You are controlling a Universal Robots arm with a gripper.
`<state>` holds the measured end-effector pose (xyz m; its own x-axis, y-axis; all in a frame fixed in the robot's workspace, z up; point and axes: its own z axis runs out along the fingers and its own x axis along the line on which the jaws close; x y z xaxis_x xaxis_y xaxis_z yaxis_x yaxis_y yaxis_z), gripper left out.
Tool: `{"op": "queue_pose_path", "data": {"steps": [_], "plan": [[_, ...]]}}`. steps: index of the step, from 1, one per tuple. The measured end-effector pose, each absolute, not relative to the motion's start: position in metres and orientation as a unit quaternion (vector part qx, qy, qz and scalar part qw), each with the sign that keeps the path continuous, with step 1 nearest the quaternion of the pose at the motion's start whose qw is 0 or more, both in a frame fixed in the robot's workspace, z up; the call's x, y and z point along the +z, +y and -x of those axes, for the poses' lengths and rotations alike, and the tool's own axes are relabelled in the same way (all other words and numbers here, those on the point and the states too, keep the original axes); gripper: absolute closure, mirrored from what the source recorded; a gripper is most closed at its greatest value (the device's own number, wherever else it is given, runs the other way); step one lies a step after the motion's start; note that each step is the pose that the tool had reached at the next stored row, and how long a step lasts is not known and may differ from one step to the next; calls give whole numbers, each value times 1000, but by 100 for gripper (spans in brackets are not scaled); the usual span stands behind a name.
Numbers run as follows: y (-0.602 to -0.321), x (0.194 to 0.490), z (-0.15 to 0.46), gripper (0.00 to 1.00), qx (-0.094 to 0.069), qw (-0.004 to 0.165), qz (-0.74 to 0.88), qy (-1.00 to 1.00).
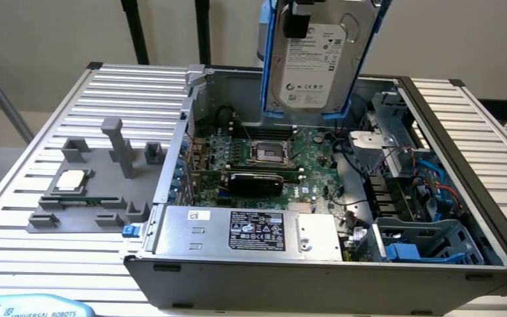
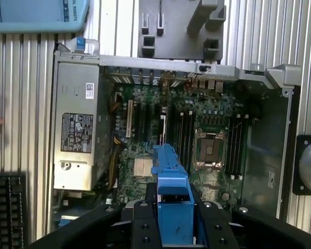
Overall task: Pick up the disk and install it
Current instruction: 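Pick up the disk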
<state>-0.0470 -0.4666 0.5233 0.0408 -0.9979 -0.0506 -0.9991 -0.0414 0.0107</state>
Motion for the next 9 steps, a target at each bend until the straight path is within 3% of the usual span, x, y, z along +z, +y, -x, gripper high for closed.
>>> {"op": "queue_pose_path", "data": {"steps": [9], "plan": [[-496, 521, 27, 67, 22, 14, 721, 692]]}}
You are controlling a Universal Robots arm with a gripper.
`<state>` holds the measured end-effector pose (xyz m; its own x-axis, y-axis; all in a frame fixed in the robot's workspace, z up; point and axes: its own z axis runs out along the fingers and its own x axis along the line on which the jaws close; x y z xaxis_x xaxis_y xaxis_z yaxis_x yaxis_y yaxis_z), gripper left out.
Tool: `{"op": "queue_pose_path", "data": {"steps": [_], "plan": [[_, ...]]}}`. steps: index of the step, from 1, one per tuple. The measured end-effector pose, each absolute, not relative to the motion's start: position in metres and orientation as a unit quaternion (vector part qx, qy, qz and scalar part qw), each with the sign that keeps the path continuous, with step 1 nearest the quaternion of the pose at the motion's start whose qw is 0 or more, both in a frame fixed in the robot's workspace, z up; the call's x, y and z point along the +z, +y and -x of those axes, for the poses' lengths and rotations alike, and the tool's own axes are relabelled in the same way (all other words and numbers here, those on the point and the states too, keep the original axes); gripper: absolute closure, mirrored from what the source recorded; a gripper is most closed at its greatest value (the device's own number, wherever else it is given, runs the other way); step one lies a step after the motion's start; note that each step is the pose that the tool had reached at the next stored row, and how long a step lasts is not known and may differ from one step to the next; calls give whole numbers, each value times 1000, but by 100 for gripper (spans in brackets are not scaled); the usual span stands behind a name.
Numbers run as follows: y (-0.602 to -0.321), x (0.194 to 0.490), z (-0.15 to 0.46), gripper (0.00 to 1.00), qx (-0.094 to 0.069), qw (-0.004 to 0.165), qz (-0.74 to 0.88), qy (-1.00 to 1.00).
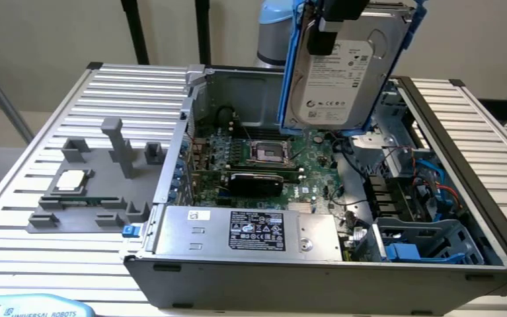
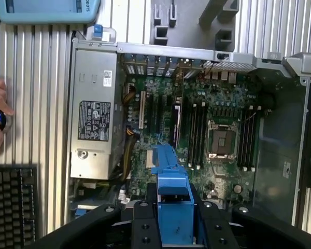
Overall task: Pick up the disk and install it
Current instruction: 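Pick up the disk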
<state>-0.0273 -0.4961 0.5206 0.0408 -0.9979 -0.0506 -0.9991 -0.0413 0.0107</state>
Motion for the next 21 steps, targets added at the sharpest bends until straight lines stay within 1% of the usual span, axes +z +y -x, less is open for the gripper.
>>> {"op": "queue_pose_path", "data": {"steps": [13, 21], "plan": [[-546, 508, 14, 67, 22, 14, 721, 692], [-575, 499, -9, 67, 22, 14, 721, 692]]}}
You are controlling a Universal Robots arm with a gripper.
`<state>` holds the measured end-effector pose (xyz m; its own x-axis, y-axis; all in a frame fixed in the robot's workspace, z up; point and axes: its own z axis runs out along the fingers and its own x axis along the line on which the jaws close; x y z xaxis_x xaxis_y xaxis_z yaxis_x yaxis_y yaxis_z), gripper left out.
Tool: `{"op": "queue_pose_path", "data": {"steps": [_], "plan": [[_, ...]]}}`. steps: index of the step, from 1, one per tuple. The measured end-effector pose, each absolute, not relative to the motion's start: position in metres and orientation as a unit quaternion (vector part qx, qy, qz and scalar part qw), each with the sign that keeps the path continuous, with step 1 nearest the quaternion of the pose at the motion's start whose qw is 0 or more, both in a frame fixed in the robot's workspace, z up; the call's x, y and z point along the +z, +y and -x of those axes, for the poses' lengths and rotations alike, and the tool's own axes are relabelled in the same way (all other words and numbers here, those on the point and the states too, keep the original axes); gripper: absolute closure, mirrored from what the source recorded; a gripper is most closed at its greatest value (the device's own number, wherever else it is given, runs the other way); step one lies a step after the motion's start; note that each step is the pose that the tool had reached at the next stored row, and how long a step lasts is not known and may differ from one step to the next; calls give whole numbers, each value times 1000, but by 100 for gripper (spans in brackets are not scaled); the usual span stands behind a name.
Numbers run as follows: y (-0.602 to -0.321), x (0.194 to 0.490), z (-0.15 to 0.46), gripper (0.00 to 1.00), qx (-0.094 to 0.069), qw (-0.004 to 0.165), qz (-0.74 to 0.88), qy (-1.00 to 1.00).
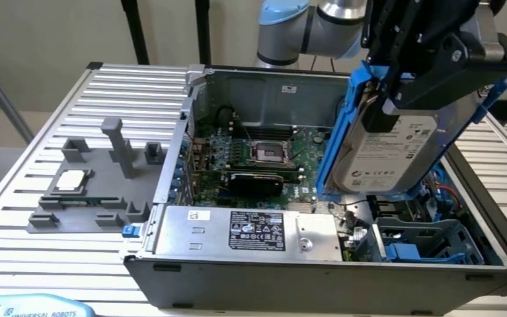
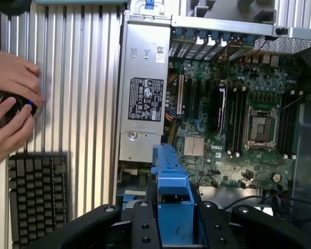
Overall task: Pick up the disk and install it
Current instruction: 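Pick up the disk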
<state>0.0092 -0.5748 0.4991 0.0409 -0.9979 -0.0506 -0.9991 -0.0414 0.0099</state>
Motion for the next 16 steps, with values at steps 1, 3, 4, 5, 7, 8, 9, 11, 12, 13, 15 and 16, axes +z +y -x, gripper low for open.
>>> {"op": "queue_pose_path", "data": {"steps": [1, 3, 4, 5, 7, 8, 9, 11, 12, 13, 15, 16], "plan": [[-577, 498, -13, 67, 22, 14, 721, 692], [-581, 497, -21, 67, 22, 14, 721, 692], [-583, 496, -25, 67, 22, 14, 721, 692], [-585, 496, -30, 67, 22, 14, 721, 692], [-588, 494, -39, 67, 22, 14, 721, 692], [-590, 494, -44, 67, 22, 14, 721, 692], [-591, 493, -48, 67, 22, 14, 721, 692], [-593, 491, -57, 67, 22, 14, 721, 692], [-594, 489, -62, 67, 22, 14, 721, 692], [-595, 488, -66, 67, 22, 14, 721, 692], [-596, 485, -75, 67, 22, 14, 721, 692], [-596, 483, -80, 67, 22, 14, 721, 692]]}}
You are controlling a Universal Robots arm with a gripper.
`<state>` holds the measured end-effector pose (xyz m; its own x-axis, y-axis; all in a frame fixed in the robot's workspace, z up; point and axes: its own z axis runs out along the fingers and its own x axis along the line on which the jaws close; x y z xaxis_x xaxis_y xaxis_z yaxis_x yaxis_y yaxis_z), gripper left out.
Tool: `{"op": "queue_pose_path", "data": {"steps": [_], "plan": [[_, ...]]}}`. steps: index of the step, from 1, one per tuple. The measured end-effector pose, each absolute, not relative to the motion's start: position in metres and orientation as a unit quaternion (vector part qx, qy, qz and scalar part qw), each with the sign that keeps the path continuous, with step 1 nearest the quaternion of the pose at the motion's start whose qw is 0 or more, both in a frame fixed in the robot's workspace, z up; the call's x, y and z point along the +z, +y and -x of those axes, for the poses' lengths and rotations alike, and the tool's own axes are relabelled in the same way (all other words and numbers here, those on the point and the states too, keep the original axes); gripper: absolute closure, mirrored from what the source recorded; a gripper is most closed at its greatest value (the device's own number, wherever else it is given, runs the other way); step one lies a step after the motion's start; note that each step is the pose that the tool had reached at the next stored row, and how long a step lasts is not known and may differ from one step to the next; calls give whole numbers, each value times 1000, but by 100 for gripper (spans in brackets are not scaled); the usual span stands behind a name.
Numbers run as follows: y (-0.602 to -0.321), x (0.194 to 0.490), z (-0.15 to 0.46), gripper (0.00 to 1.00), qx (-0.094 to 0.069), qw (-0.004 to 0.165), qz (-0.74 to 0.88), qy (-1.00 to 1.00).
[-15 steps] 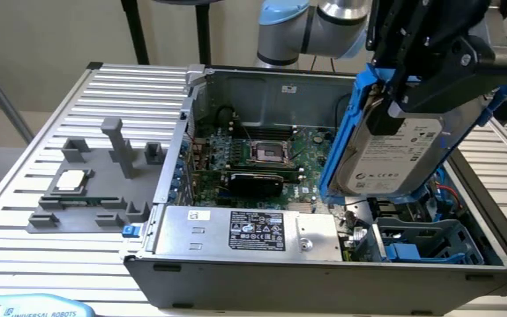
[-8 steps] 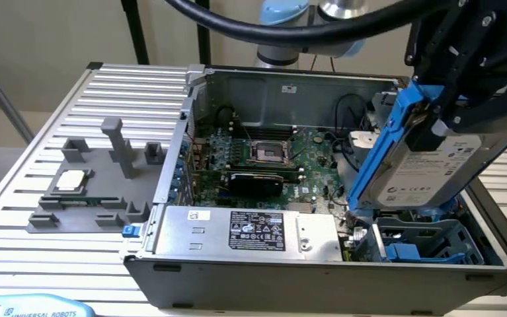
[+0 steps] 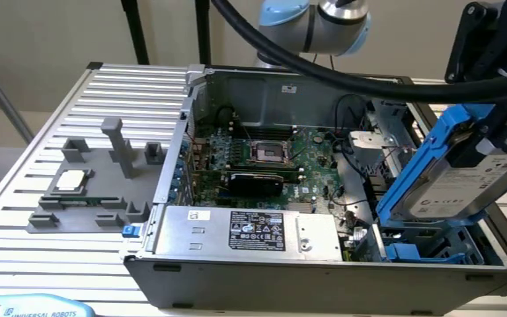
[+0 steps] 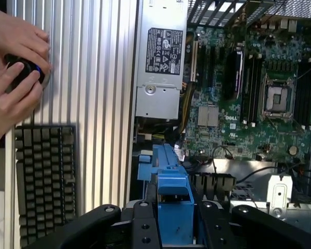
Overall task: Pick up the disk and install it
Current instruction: 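Pick up the disk, then insert the disk into the insertion slot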
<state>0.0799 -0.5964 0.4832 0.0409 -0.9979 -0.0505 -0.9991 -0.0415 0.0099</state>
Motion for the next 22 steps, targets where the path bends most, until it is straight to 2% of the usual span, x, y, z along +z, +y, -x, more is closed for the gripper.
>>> {"op": "queue_pose_path", "data": {"steps": [8, 22], "plan": [[-599, 469, -112, 67, 22, 14, 721, 692], [-599, 455, -106, 67, 23, 15, 720, 694]]}}
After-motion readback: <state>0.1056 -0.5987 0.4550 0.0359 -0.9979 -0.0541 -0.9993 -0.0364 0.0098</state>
